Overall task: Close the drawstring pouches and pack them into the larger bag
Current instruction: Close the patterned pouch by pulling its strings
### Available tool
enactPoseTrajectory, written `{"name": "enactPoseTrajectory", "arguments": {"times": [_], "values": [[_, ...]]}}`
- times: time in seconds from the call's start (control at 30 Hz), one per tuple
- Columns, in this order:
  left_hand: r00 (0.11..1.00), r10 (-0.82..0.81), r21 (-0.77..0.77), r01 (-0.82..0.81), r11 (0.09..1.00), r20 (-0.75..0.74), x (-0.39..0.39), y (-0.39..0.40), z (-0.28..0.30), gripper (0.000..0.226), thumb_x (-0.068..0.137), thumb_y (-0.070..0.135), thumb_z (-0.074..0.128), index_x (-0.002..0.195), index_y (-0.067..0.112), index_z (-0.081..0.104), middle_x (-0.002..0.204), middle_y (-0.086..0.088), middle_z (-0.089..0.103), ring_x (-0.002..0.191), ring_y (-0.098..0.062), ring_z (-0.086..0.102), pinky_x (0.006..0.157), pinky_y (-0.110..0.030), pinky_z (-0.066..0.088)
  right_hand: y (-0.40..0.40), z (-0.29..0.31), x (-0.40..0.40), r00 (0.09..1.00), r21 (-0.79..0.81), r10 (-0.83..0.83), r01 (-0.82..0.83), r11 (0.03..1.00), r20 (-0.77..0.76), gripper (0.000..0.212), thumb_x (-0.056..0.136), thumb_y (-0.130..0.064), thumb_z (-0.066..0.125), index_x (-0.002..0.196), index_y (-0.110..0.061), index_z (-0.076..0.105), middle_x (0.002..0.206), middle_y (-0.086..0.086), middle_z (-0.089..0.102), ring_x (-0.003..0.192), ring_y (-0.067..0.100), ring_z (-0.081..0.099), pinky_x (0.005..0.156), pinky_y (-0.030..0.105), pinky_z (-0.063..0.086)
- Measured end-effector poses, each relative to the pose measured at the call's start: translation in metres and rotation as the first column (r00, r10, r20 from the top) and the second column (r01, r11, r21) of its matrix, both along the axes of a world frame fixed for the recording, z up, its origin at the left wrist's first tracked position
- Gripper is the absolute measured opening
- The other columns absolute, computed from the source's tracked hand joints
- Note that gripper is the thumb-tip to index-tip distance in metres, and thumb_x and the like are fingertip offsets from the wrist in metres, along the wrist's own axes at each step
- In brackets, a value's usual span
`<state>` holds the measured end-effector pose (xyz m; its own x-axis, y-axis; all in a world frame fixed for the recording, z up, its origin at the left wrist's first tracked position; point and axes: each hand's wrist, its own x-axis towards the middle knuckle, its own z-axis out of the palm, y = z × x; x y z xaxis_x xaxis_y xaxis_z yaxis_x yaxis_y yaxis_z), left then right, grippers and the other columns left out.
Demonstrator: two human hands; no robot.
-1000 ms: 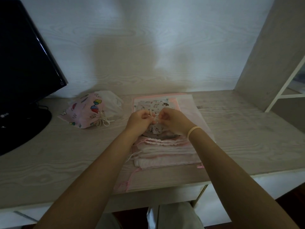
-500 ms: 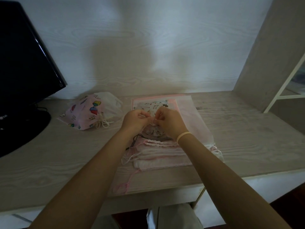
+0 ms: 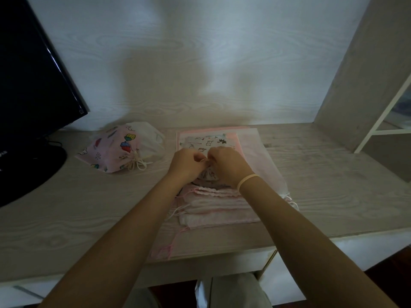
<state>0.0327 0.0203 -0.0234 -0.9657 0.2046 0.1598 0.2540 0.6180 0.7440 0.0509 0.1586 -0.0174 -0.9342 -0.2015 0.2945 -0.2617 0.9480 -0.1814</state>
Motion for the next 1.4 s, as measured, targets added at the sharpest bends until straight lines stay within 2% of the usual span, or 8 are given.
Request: {"name": "enactPoseTrajectory", "arguments": {"times": [0.2,0.33,0.6,0.7,0.8,1.0,1.17,1.4], "values": [[0.997,-0.022,-0.030,0.020,0.999,-0.069,0.002,-0.005,-0.004,0.004,0.084,0.020,0.073,0.087,0.017,0.071,0.081,0.006,0.066,0.083,-0.015,0.064,0.071,-0.027,0.048,0.007,0.007,0.001,0.968,-0.367,0.051,0.044,0.929,0.244,0.011,0.093,-0.012,0.053,0.092,-0.012,0.064,0.079,-0.001,0.056,0.075,0.019,0.051,0.070,0.028,0.043],[0.994,-0.022,0.010,0.023,1.000,-0.107,0.002,-0.006,-0.007,0.009,0.084,0.020,0.073,0.091,0.019,0.069,0.084,0.007,0.065,0.082,-0.013,0.063,0.064,-0.020,0.044,0.011,0.007,0.002,0.880,-0.717,0.187,0.214,0.663,0.436,0.018,0.091,-0.006,0.058,0.078,-0.016,0.063,0.069,0.000,0.056,0.062,0.012,0.050,0.061,0.022,0.043],[0.993,0.029,0.222,-0.004,0.975,-0.111,0.009,-0.005,-0.014,0.020,0.083,0.018,0.073,0.078,0.023,0.054,0.097,-0.001,0.056,0.073,-0.008,0.057,0.057,-0.013,0.044,0.007,0.005,0.000,0.753,-0.812,0.317,0.485,0.326,0.577,0.024,0.096,-0.006,0.051,0.072,-0.009,0.054,0.062,0.005,0.048,0.054,0.013,0.041,0.056,0.024,0.032],[0.996,0.002,0.219,0.018,0.976,-0.088,0.012,-0.005,-0.012,0.016,0.077,0.017,0.077,0.088,0.019,0.067,0.110,-0.003,0.054,0.087,-0.015,0.063,0.074,-0.029,0.056,0.010,0.003,-0.002,0.753,-0.811,0.311,0.498,0.306,0.580,0.024,0.095,-0.007,0.053,0.071,-0.008,0.056,0.060,0.003,0.049,0.052,0.013,0.041,0.055,0.024,0.032],[0.994,0.024,0.183,-0.004,0.983,-0.110,0.011,-0.003,-0.010,0.017,0.075,0.015,0.080,0.091,0.017,0.072,0.107,-0.004,0.057,0.090,-0.017,0.062,0.080,-0.028,0.052,0.011,0.001,-0.002,0.750,-0.817,0.329,0.493,0.301,0.574,0.021,0.094,-0.007,0.054,0.074,-0.007,0.059,0.058,0.002,0.049,0.053,0.012,0.041,0.055,0.023,0.031],[0.986,0.084,0.161,-0.060,0.985,-0.142,0.009,-0.001,-0.013,0.020,0.079,0.020,0.079,0.073,0.003,0.071,0.079,-0.011,0.066,0.075,-0.025,0.062,0.075,-0.028,0.047,0.017,0.000,-0.002,0.766,-0.834,0.335,0.477,0.277,0.549,0.012,0.089,0.001,0.058,0.080,-0.003,0.066,0.067,0.006,0.057,0.058,0.014,0.050,0.058,0.023,0.041],[0.995,0.065,0.121,-0.055,0.991,-0.079,0.005,-0.002,-0.014,0.015,0.081,0.026,0.076,0.076,0.013,0.071,0.082,-0.001,0.067,0.074,-0.013,0.062,0.063,-0.022,0.043,0.016,-0.001,0.000,0.806,-0.857,0.297,0.459,0.234,0.513,0.012,0.086,0.004,0.064,0.096,0.005,0.069,0.069,0.009,0.064,0.058,0.014,0.058,0.054,0.022,0.049],[0.999,0.012,-0.008,-0.012,1.000,-0.030,0.005,-0.014,-0.008,0.019,0.071,0.013,0.074,0.056,0.004,0.066,0.059,-0.017,0.060,0.052,-0.016,0.049,0.048,-0.028,0.042,0.014,-0.004,0.001,0.927,-0.844,-0.030,0.355,0.403,0.375,0.007,0.086,-0.004,0.068,0.089,0.002,0.071,0.072,0.010,0.068,0.056,0.015,0.060,0.056,0.018,0.052]]}}
